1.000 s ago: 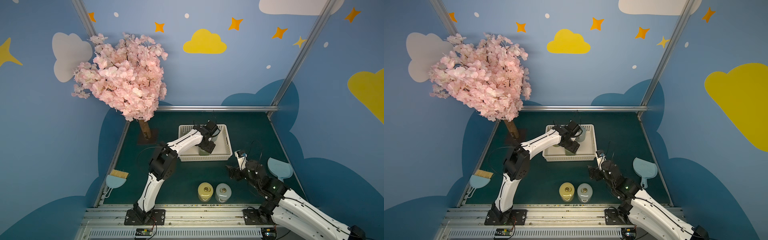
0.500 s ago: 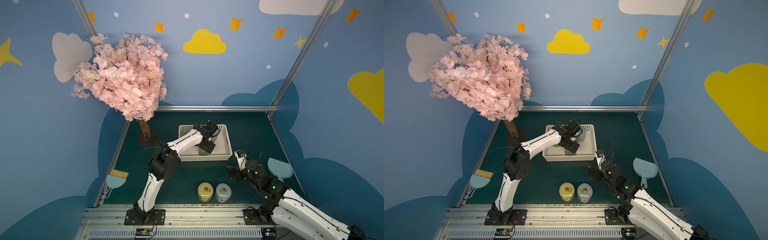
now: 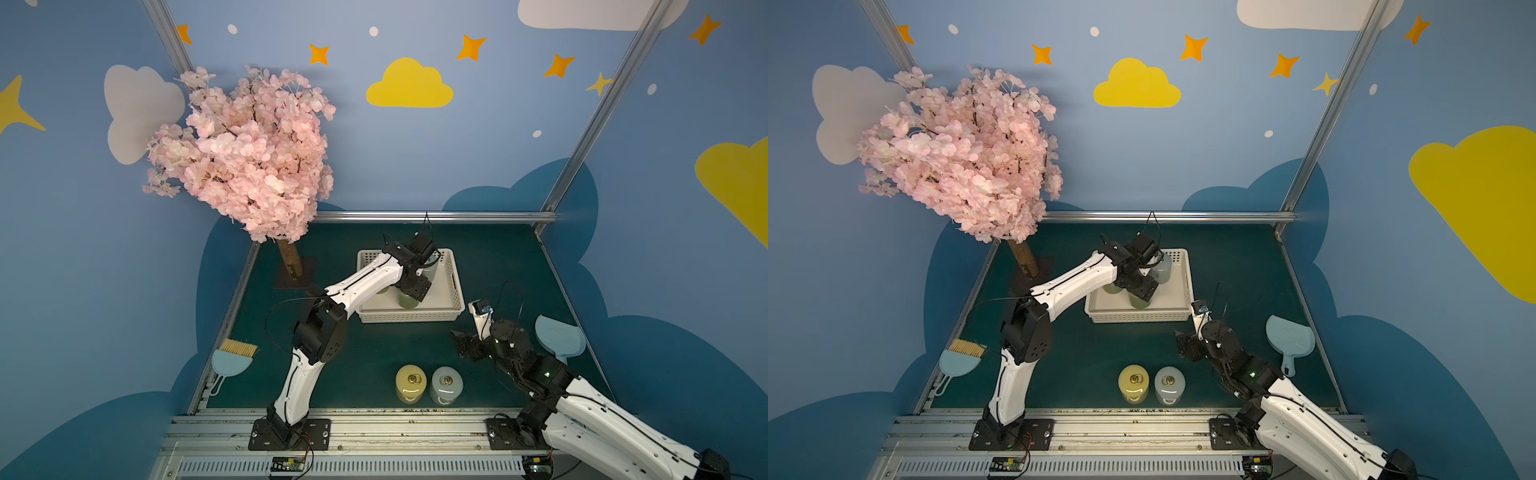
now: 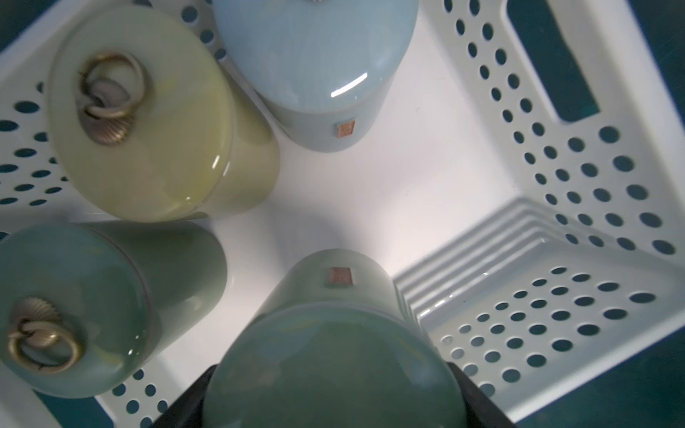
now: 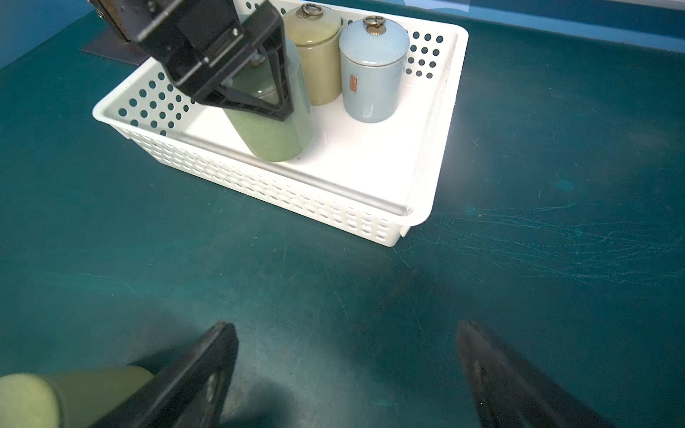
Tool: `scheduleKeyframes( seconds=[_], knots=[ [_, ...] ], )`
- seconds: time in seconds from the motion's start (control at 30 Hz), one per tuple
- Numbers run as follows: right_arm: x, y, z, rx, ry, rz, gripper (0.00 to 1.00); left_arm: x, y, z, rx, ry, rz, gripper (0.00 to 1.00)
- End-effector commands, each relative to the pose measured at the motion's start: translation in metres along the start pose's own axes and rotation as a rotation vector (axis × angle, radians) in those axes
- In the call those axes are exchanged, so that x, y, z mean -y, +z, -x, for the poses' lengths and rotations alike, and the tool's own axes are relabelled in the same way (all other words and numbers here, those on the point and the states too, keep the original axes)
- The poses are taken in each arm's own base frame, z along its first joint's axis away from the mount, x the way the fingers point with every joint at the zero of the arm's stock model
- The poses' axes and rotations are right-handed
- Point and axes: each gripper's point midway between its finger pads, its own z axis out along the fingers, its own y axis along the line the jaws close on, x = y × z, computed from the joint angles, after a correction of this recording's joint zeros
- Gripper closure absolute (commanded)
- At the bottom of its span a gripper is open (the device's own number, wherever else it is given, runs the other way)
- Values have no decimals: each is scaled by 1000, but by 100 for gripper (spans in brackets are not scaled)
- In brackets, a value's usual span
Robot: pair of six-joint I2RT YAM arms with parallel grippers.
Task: Take the tea canister out of the basket
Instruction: Pick up the tea canister from the basket.
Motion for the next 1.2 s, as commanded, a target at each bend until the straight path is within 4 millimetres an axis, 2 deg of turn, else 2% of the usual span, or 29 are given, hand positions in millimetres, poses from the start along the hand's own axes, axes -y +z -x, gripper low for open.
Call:
scheduleKeyframes(
  seconds=[0.0, 0.27, 0.53, 0.83, 1.17],
  knots=[
    [2, 1, 3, 20, 2, -9, 2, -5, -44, 20, 98, 2, 2, 47],
    [2, 0, 3, 23, 3, -10, 2, -4, -71, 21, 129, 6, 3, 48],
    [2, -1, 4, 27, 4, -8, 2, -3, -92, 10, 143, 13, 20, 49],
    [2, 0, 4, 27, 4, -7, 2, 4, -118, -14, 168, 13, 29, 49],
    [3, -1, 5, 34, 6, -12, 1, 18, -137, -54, 199, 1, -35, 49]
  ],
)
